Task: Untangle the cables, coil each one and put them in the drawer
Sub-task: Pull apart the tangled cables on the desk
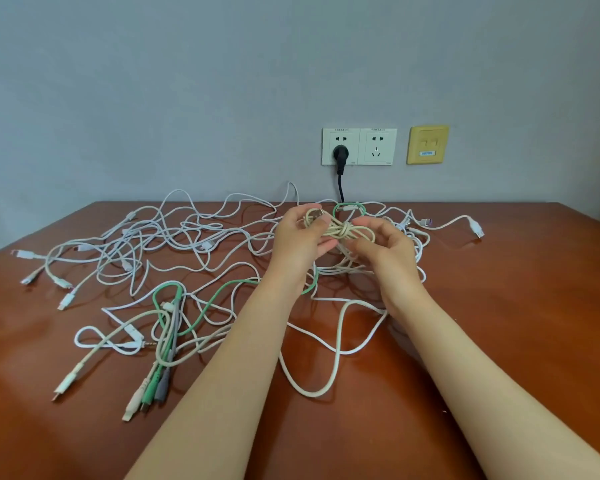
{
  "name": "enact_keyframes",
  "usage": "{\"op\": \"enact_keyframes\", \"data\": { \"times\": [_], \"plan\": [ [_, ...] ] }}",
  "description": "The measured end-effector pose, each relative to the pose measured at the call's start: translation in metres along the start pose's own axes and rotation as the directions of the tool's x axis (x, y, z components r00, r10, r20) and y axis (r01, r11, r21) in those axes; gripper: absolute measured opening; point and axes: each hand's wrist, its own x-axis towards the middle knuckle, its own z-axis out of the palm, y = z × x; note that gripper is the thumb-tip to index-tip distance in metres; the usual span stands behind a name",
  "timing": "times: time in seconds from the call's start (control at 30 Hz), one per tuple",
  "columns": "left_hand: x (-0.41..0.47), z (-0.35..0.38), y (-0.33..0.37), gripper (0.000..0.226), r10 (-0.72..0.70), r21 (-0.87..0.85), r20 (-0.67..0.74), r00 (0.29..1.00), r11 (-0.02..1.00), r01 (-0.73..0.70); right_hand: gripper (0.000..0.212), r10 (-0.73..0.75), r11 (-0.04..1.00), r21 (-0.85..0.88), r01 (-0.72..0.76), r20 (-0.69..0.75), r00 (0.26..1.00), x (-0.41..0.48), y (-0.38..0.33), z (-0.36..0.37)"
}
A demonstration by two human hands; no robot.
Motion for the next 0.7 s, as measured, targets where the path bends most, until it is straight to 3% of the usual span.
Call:
{"op": "enact_keyframes", "data": {
  "times": [0.13,0.33,0.47,0.6,0.7],
  "plan": [
    [-0.001,-0.003,0.004,0.018,0.037,0.078,-0.046,0.998,0.996,-0.033,0.038,-0.013,1.0,-0.012,0.013,0.028,1.0,-0.001,-0.005,-0.003],
    [-0.008,-0.007,0.01,0.023,0.066,0.214,0.008,0.998,0.975,-0.066,0.037,-0.017,0.998,-0.06,0.018,0.025,1.0,0.0,-0.008,-0.001],
    [-0.009,-0.016,0.034,0.029,0.07,0.409,0.086,0.994,0.907,-0.099,0.033,-0.008,0.997,-0.078,0.01,0.03,1.0,-0.001,-0.013,0.007],
    [-0.012,-0.033,0.054,0.034,0.196,0.581,0.119,0.973,0.781,-0.228,0.032,-0.029,0.993,-0.109,0.034,0.046,0.999,0.0,-0.029,0.022],
    [-0.018,-0.046,0.068,0.031,0.237,0.528,0.036,0.971,0.82,-0.22,0.032,-0.049,0.988,-0.142,0.059,0.075,0.996,-0.003,-0.04,0.038]
  ]
}}
